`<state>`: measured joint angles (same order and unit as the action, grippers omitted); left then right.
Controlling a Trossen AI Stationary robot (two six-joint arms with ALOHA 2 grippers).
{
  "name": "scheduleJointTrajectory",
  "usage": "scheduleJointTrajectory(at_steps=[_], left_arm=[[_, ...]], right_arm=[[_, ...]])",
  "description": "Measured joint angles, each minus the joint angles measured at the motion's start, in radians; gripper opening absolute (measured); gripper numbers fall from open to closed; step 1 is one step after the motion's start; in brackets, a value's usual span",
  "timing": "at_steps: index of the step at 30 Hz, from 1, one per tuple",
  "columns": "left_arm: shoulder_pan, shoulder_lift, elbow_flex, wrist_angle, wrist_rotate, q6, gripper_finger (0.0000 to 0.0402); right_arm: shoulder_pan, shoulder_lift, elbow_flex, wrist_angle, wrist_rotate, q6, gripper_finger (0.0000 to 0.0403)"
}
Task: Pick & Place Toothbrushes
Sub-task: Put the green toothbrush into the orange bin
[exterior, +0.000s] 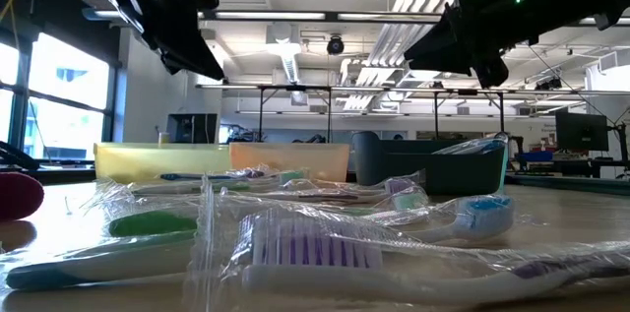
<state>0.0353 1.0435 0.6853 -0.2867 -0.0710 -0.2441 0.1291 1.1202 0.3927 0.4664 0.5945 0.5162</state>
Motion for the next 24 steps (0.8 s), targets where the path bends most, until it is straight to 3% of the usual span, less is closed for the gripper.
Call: scheduleJointTrajectory(at_steps=[15, 24], left_arm=[[-0.215, 0.001, 0.0, 0.0, -0.187, -0.18, 0.0032], [-0.267, 0.006, -0.001, -0.001, -0.257, -0.237, 0.0032]], right_arm=[[0.0, 0.0, 0.0, 0.0, 0.0, 0.007, 0.0097], [0.0, 0.0, 0.0, 0.0, 0.0, 0.007, 0.0097]])
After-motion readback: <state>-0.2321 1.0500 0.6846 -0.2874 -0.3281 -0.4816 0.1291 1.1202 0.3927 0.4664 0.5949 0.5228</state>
